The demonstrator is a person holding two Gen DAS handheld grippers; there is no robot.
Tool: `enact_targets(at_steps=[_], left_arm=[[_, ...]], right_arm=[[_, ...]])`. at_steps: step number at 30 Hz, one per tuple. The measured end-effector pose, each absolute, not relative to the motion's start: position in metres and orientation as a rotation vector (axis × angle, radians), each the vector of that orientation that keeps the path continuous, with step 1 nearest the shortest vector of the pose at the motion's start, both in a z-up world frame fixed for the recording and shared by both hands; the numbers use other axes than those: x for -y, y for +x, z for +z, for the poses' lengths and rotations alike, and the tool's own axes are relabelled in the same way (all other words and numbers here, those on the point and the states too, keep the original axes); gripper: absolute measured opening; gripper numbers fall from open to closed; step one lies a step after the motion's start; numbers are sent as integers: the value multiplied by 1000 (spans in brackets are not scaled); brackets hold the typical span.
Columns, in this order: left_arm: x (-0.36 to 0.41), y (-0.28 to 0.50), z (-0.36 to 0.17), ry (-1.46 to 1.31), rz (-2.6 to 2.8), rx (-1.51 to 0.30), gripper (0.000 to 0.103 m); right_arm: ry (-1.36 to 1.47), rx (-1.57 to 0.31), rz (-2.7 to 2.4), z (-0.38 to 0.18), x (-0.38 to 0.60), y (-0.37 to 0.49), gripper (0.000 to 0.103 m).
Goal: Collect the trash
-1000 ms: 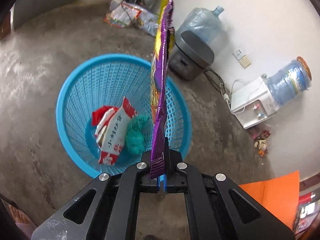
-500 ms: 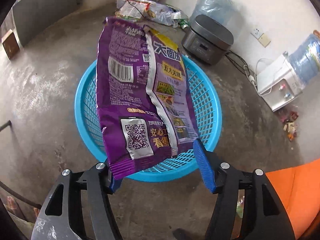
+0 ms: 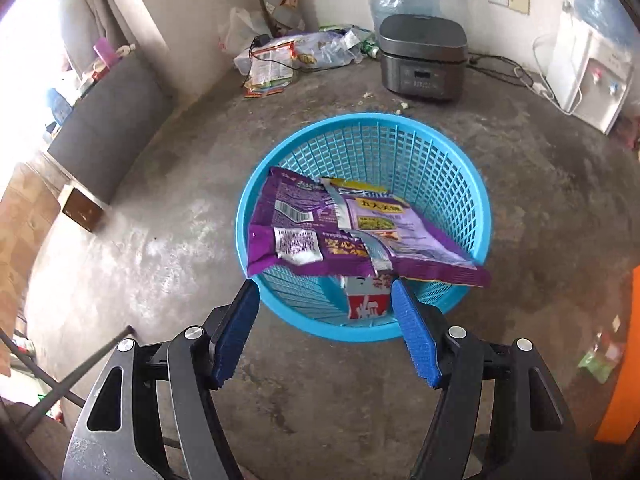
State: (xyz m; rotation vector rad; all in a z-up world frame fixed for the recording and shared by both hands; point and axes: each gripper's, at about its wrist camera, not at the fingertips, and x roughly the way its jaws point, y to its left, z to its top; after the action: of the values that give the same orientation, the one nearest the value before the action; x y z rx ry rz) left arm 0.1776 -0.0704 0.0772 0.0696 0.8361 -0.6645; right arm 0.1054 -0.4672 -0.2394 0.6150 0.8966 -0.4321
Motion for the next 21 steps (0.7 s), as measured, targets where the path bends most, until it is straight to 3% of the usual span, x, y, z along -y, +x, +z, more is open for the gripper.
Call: enact_targets(at_steps=[21], left_arm=[[67,173,76,52,-674,-835,59]], right_arm=[[805,-952,-528,-252,446,64,69]])
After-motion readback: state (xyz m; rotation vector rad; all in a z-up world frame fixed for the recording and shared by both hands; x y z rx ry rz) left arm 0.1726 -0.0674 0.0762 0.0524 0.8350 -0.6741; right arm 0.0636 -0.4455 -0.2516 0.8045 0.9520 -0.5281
